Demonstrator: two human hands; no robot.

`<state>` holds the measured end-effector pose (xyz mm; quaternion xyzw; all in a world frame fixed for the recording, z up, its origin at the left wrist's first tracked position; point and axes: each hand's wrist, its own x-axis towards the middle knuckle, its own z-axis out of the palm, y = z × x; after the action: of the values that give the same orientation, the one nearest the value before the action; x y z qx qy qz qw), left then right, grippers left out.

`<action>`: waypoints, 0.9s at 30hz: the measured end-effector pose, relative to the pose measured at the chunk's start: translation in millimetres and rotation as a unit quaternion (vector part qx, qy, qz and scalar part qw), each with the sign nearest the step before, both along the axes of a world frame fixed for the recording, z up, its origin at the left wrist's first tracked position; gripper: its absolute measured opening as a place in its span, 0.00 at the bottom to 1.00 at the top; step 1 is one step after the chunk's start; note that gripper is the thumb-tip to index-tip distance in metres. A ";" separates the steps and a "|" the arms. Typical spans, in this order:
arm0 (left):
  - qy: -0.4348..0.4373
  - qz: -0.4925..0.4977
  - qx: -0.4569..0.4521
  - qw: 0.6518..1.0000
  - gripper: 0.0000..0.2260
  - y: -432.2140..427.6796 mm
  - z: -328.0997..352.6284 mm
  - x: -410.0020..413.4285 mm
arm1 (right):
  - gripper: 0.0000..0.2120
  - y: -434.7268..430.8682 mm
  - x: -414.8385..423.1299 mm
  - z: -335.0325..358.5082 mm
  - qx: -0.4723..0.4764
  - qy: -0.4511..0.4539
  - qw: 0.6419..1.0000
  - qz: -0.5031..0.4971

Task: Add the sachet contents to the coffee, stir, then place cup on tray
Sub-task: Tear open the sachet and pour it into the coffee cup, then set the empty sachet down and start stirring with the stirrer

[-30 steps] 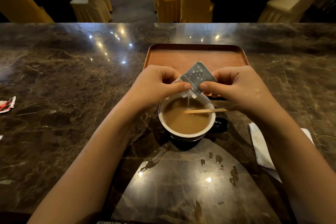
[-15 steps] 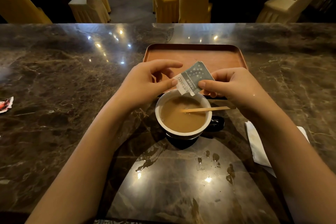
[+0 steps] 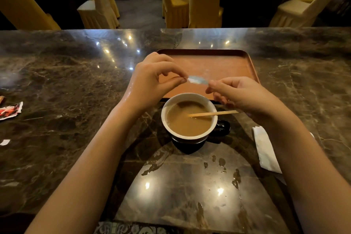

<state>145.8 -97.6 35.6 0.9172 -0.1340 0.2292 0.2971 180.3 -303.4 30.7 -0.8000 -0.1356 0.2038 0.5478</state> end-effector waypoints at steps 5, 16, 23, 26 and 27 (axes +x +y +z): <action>-0.013 0.038 -0.036 0.999 0.05 11.1 10.0 -5.6 | 0.18 -17.9 -7.6 14.1 -0.097 -0.055 0.994 0.017; 0.107 0.111 -0.038 0.987 0.06 47.8 34.9 -46.2 | 0.06 -27.4 -36.3 6.4 0.040 -0.030 0.999 0.020; 0.312 0.070 -0.124 0.939 0.06 77.9 25.5 -56.2 | 0.07 -2.6 -53.3 7.5 0.062 -0.112 0.992 -0.002; 0.342 0.072 -0.123 0.929 0.05 87.0 13.6 -51.9 | 0.08 -5.5 -59.3 8.1 0.027 -0.158 0.987 -0.001; 0.350 0.076 -0.120 0.926 0.04 89.0 10.9 -50.2 | 0.08 -8.1 -60.6 8.7 0.018 -0.173 0.985 -0.011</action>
<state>95.6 -8.7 46.5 0.9041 0.0773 -0.0700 0.4144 119.7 -311.5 39.5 -0.8148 -0.2226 0.0538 0.5325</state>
